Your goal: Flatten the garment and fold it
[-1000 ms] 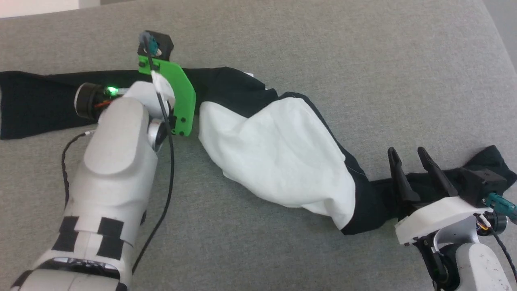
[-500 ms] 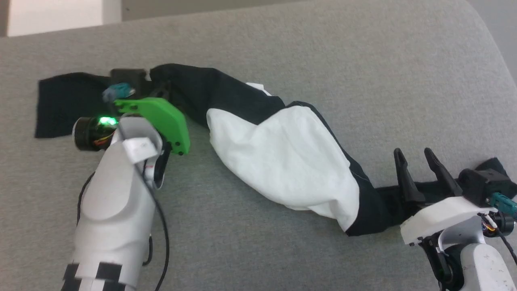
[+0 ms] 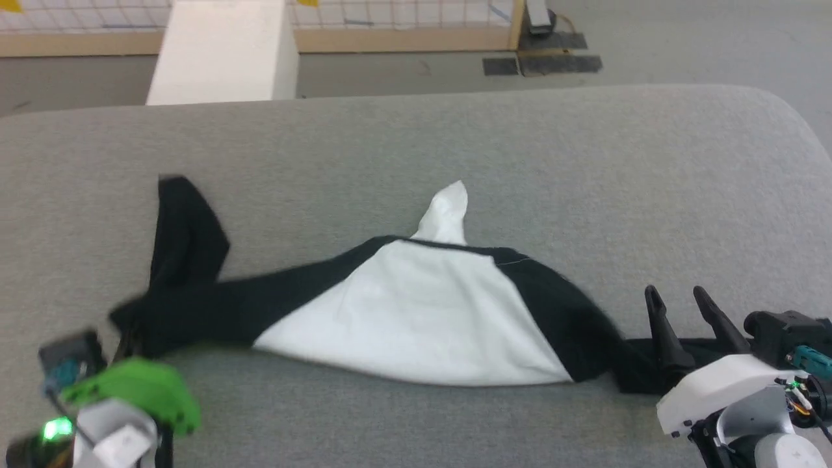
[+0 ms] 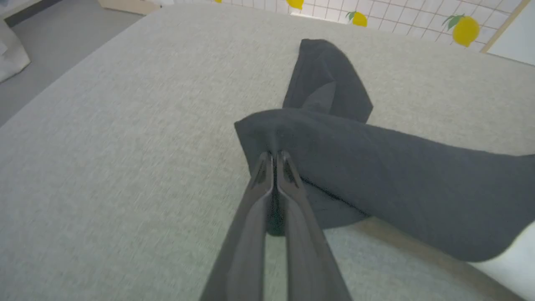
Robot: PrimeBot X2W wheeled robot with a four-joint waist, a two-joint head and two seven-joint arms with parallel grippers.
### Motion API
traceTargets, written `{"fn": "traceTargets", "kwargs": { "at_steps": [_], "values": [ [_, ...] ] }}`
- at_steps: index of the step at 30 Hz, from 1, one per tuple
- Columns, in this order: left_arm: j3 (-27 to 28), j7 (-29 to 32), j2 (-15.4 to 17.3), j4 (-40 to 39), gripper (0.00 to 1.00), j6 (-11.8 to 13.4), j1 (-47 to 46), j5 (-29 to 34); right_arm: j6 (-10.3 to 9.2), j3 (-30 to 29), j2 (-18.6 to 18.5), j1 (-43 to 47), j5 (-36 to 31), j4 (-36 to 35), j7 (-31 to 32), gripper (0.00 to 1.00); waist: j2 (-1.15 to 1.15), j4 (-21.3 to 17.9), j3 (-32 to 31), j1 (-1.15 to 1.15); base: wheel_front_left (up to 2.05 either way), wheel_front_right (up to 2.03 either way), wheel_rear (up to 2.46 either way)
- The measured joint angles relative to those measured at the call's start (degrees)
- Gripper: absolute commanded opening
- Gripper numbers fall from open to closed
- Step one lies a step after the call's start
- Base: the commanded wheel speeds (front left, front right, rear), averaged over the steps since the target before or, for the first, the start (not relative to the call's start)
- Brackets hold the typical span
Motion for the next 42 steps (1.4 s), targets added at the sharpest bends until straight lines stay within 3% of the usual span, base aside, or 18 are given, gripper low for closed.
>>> {"fn": "traceTargets", "kwargs": {
  "at_steps": [2,3,4,5,7,13,18,22,27,28,29,30,31,32,42],
  "values": [
    [1.13,2.46,-0.31,-0.86,0.0,1.14,4.24,-1.23,0.0,-0.21,-0.01,0.55,0.0,-0.32,0.73,1.0,0.0,1.0,-0.77,0.0,0.0,0.0,0.0],
    [1.21,3.94,-0.74,-1.07,0.38,1.26,6.23,-2.49,0.0,-0.3,-0.01,0.82,-0.03,-0.45,1.26,1.0,0.0,1.55,-1.14,0.0,0.0,0.0,0.0],
    [1.14,4.61,-1.2,-1.4,0.94,1.02,7.82,-3.11,0.0,-0.24,0.0,1.02,-0.15,-0.59,1.83,1.0,0.0,2.07,-1.47,0.0,0.0,0.0,0.0],
    [1.12,4.71,-1.79,-1.86,1.0,0.6,8.79,-3.71,0.0,-0.14,0.0,1.18,-0.24,-0.77,2.36,1.0,0.0,2.55,-1.77,0.0,0.0,0.0,0.0],
    [0.59,3.85,-2.35,-2.82,1.0,-0.56,9.35,-4.66,0.0,0.24,0.0,1.4,-0.75,-1.2,3.02,1.0,0.0,3.32,-2.25,0.0,0.0,0.0,0.0],
    [-2.76,-7.84,-3.77,-6.89,1.0,-3.77,8.56,-3.14,0.0,3.32,-0.03,1.42,-1.52,-2.98,5.56,1.0,0.0,4.89,-3.23,0.0,0.0,0.0,0.0],
    [-7.31,-16.15,-5.33,-7.69,1.0,-6.25,5.84,-0.1,0.0,6.89,0.08,0.85,-1.16,-2.34,15.56,1.0,0.0,5.11,-2.79,0.0,0.0,0.0,0.0],
    [-8.43,-18.52,-6.28,-6.67,1.0,-6.31,3.79,0.99,0.0,7.26,0.03,-1.13,-1.1,-2.01,24.27,1.0,0.0,5.03,-1.75,0.0,0.0,0.0,0.0],
    [-9.25,-19.13,-6.83,-4.6,1.0,-6.81,2.42,1.23,0.0,8.73,-0.13,-3.98,0.05,-1.48,29.95,1.0,0.0,4.91,-0.1,0.0,0.0,0.0,0.0],
    [-9.29,-19.33,-6.84,-4.3,1.0,-6.82,2.21,1.23,0.0,8.91,-0.26,-4.36,0.47,-1.21,30.98,0.9,0.0,4.91,0.25,0.0,0.0,0.0,0.0],
    [-9.28,-19.36,-6.87,-3.98,1.0,-6.83,1.96,1.23,0.0,8.91,-0.33,-4.59,1.07,-0.93,31.94,0.72,0.0,4.89,0.57,0.0,0.0,0.0,0.0],
    [-9.29,-19.38,-6.87,-3.77,1.0,-6.97,1.73,1.23,0.0,9.1,-0.55,-4.71,1.32,-0.84,32.65,0.22,0.0,4.88,0.81,0.0,0.0,0.0,0.0],
    [-9.32,-19.38,-6.87,-3.55,1.0,-7.13,1.55,1.24,0.0,9.26,-0.86,-4.78,1.44,-0.85,33.16,0.06,0.0,4.86,1.06,0.0,0.0,0.0,0.0],
    [-9.28,-19.39,-6.87,-3.33,1.0,-7.24,1.42,1.24,0.0,9.2,-1.09,-4.9,1.42,-0.89,33.28,0.0,0.0,4.83,1.27,0.0,0.0,0.0,0.0],
    [-10.39,-17.51,-5.2,-0.14,1.0,-8.68,-0.07,1.47,0.0,6.5,-1.48,-2.94,1.14,-5.87,30.32,0.0,0.0,4.1,0.18,0.0,0.0,0.0,0.0]
  ]
}}
